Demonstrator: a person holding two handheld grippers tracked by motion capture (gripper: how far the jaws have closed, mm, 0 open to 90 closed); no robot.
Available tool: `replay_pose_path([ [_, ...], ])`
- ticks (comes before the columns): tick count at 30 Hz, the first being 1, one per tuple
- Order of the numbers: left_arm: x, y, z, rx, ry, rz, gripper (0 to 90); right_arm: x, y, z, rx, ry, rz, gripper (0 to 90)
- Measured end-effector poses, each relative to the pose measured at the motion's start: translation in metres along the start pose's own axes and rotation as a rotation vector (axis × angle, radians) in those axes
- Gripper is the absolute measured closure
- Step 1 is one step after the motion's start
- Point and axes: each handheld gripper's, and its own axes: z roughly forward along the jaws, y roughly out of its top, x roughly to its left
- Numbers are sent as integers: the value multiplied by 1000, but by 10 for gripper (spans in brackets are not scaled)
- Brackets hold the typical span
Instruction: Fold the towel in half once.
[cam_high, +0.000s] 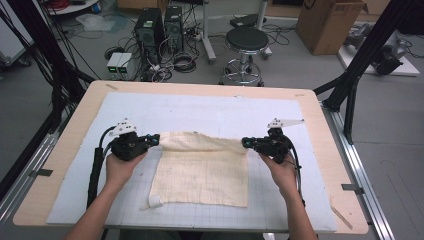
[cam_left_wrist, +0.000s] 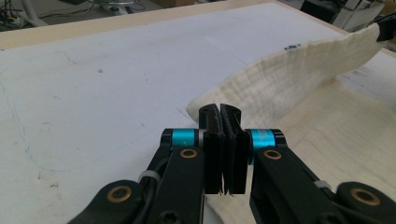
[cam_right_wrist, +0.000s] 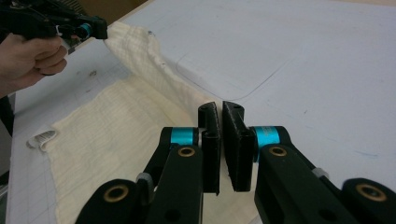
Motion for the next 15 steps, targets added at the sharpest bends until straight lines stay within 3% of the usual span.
replay_pose_path([
  [15,-10,-6,-10,4,-30,28,875,10,-4,-6,24,2,-18,859],
])
